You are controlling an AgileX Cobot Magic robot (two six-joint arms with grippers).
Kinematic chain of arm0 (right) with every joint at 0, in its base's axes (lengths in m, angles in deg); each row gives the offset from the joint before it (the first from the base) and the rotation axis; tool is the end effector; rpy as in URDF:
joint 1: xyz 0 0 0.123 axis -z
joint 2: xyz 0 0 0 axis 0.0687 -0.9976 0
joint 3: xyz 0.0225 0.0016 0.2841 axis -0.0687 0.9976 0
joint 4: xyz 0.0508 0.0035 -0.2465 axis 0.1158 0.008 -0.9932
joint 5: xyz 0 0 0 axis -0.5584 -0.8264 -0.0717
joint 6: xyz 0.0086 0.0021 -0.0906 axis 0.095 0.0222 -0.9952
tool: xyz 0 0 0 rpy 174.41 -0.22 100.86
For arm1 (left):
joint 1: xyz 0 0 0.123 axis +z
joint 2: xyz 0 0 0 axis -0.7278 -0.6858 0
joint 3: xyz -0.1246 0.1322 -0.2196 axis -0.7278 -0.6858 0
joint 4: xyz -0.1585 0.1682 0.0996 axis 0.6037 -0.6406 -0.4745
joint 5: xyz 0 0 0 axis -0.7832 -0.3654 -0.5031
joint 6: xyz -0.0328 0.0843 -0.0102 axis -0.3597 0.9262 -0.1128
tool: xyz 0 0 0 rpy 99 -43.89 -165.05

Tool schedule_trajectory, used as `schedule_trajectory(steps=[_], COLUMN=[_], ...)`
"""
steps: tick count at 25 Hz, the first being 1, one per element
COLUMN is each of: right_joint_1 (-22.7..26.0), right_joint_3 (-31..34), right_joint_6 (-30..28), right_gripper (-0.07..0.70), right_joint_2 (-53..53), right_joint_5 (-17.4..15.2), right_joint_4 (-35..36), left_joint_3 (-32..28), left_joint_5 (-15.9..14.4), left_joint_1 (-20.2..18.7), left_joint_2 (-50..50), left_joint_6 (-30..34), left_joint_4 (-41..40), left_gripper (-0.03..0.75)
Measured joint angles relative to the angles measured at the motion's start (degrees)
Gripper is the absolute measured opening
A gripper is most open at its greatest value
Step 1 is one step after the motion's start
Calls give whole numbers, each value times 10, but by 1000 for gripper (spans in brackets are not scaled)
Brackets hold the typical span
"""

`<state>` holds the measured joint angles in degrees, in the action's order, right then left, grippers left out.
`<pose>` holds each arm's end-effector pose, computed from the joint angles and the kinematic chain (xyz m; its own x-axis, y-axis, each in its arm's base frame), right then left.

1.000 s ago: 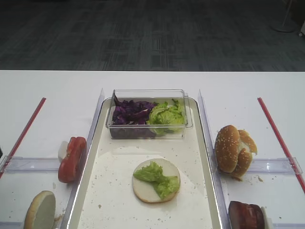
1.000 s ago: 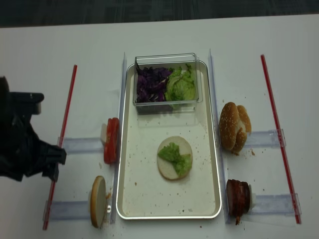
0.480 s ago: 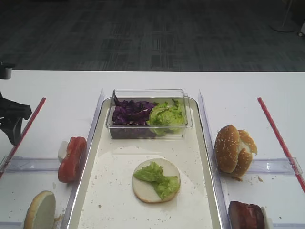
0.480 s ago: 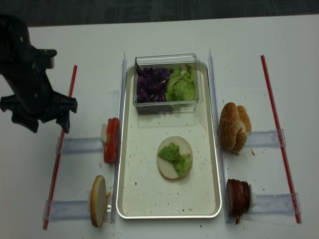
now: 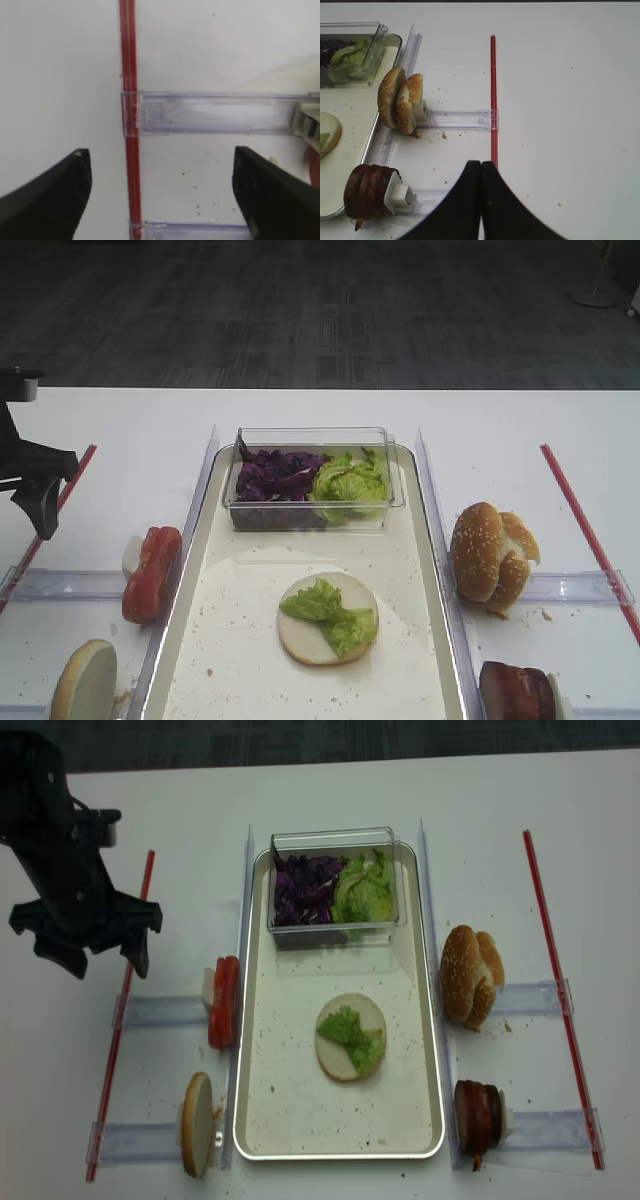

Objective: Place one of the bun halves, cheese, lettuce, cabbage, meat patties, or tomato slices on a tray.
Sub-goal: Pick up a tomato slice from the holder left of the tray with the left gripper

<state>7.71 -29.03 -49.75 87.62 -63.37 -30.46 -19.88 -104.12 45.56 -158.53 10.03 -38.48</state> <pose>-0.0075 0.0117 0.2664 -0.5172 0.0084 -0.8558 -0.0517 0.9978 0.0410 0.3224 -0.0013 0.2098 -0.9990 -0.0441 -0.0035 -0.0442 0.9974 0.0565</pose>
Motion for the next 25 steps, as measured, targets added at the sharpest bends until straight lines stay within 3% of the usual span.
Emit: schedule_trajectory(steps=[4, 16, 25], right_joint_1=[0, 0, 0], right_joint_3=[0, 0, 0], right_joint_6=[0, 0, 0], right_gripper=[36, 36, 36], right_joint_2=[0, 0, 0], right_joint_5=[0, 0, 0], right_joint_4=[0, 0, 0], left_joint_3=[0, 1, 21], left_joint_5=[-6, -7, -6], left_joint_1=[-31, -184, -249], left_joint_2=[0, 1, 16], left_joint_6=[2, -56, -112], left_joint_4=[7, 29, 40], left_gripper=[515, 513, 512])
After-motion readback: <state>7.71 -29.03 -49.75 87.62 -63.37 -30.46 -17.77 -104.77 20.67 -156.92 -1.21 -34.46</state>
